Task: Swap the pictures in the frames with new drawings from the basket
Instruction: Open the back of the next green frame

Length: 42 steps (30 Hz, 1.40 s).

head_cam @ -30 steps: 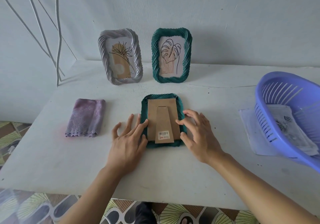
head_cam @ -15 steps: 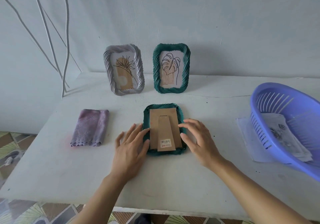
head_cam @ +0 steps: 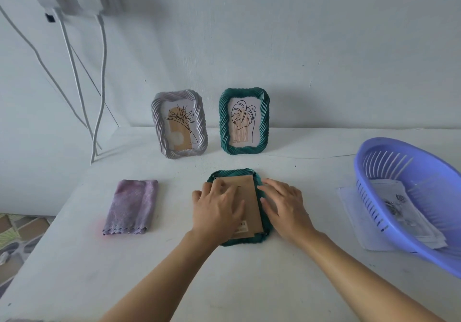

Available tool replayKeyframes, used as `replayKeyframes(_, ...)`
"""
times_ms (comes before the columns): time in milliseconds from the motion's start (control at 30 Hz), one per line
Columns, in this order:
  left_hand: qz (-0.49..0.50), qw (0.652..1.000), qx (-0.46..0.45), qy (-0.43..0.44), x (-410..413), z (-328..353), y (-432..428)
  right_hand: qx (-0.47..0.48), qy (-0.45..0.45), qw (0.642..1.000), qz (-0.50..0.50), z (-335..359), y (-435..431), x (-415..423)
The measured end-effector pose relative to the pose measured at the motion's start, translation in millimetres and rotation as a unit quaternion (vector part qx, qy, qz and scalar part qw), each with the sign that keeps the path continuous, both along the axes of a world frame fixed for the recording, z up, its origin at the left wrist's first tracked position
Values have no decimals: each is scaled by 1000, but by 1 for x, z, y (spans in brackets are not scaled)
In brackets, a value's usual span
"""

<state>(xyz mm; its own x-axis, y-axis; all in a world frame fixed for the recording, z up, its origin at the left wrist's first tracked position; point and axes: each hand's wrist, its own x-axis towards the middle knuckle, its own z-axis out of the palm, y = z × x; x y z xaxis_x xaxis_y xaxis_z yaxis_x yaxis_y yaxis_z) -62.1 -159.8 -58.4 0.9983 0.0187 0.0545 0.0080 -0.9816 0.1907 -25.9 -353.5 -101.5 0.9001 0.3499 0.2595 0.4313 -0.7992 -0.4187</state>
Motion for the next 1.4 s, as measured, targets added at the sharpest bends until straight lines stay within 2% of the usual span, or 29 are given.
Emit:
replayKeyframes(200, 3, 999, 36, -5, 2, 0, -6, -2, -14, 1000, -5, -2, 1, -2)
replayKeyframes(500, 3, 996, 62, 69, 12, 20, -21, 36, -1, 999, -22, -2, -2, 1)
replayKeyframes(600, 15, 996, 32, 82, 14, 23, -21, 45, -2, 999, -21, -1, -2, 1)
replayKeyframes(800, 47, 997, -51, 40, 3, 33, -23, 61, 3, 998, -24, 0, -4, 1)
replayKeyframes(1167, 45, 988, -142, 46, 10, 70, 1, 62, -15, 998, -11, -4, -5, 2)
replayKeyframes(1300, 45, 971, -224, 70, 11, 82, 19, 23, -6, 1000, 1, -2, -5, 2)
replayKeyframes(1400, 49, 970, -224, 85, 7, 91, 30, 2, -3, 1000, 6, -2, -4, 1)
